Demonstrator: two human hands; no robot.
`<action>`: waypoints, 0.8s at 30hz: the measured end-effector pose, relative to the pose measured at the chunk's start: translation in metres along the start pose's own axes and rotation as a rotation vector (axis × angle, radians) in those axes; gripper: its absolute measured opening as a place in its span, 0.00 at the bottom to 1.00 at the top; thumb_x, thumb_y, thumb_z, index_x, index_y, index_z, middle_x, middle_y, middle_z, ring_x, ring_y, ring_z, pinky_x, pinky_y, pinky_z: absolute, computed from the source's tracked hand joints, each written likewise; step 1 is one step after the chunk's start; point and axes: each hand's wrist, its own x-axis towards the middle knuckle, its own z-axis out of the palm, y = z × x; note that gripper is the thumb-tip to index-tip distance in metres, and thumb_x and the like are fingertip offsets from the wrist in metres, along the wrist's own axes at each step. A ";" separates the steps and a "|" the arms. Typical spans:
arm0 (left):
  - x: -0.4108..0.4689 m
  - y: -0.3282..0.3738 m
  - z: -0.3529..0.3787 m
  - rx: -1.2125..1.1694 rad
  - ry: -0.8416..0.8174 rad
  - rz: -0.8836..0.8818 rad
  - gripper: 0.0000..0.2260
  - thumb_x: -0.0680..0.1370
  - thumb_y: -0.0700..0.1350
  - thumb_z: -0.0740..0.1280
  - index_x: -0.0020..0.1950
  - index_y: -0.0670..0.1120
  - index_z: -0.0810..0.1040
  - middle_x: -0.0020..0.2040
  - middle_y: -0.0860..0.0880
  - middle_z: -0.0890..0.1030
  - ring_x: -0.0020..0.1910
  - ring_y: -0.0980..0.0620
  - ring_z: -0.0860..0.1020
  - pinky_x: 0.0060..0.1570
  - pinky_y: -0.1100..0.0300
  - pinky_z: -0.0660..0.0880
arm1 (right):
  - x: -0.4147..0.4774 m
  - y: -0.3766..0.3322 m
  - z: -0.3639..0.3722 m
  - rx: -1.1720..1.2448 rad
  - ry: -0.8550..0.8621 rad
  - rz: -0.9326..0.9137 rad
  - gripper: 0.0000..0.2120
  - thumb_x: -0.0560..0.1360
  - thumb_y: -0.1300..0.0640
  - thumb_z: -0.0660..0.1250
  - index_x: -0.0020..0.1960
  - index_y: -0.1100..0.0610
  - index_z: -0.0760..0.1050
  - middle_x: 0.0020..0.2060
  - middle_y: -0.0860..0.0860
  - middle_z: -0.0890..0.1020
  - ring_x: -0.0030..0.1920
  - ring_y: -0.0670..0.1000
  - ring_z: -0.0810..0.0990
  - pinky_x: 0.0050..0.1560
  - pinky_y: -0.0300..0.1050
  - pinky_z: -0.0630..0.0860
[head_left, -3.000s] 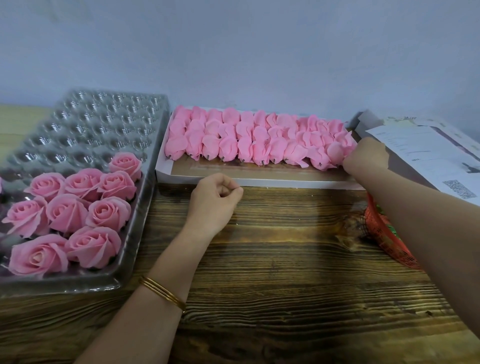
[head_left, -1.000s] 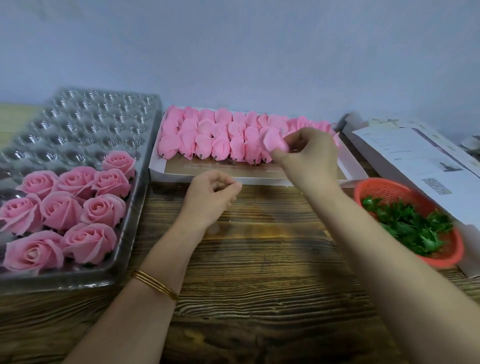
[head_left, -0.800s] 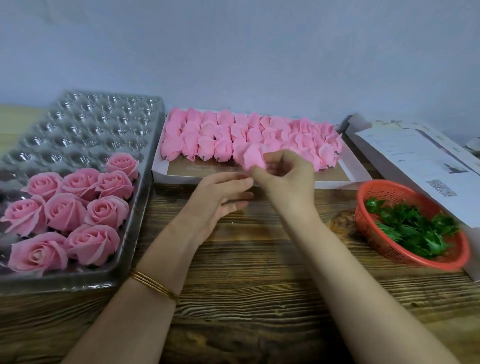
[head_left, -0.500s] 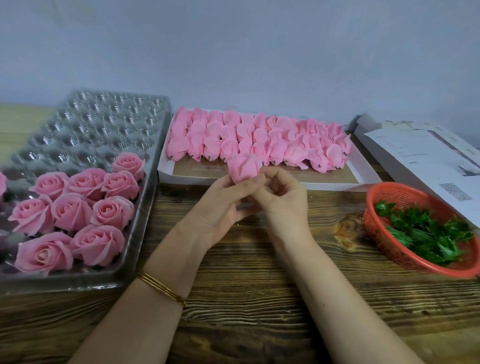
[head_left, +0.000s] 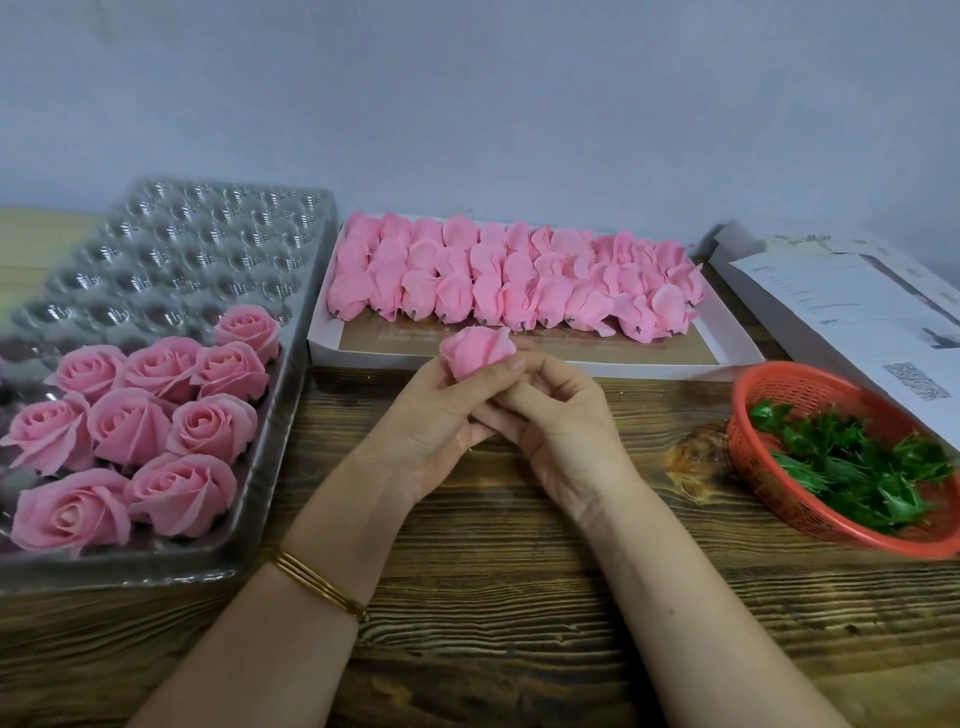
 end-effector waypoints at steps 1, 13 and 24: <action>0.000 0.000 0.000 -0.001 0.007 0.003 0.16 0.70 0.45 0.73 0.56 0.42 0.82 0.54 0.40 0.84 0.55 0.46 0.83 0.57 0.52 0.80 | 0.000 -0.001 0.001 0.025 -0.007 0.026 0.07 0.70 0.71 0.69 0.48 0.65 0.77 0.39 0.59 0.83 0.40 0.51 0.85 0.51 0.48 0.82; -0.002 0.003 -0.001 0.035 0.055 0.033 0.27 0.67 0.45 0.76 0.61 0.31 0.77 0.48 0.41 0.81 0.49 0.49 0.82 0.53 0.56 0.81 | -0.001 -0.003 -0.001 0.179 -0.134 0.294 0.12 0.68 0.67 0.70 0.51 0.65 0.81 0.47 0.60 0.84 0.46 0.53 0.83 0.48 0.45 0.83; -0.001 0.003 -0.002 0.058 0.048 0.031 0.19 0.68 0.40 0.77 0.56 0.35 0.79 0.45 0.48 0.83 0.49 0.51 0.82 0.49 0.57 0.80 | 0.000 0.000 -0.001 0.098 -0.146 0.243 0.07 0.67 0.67 0.70 0.41 0.59 0.85 0.36 0.53 0.84 0.37 0.46 0.84 0.42 0.38 0.82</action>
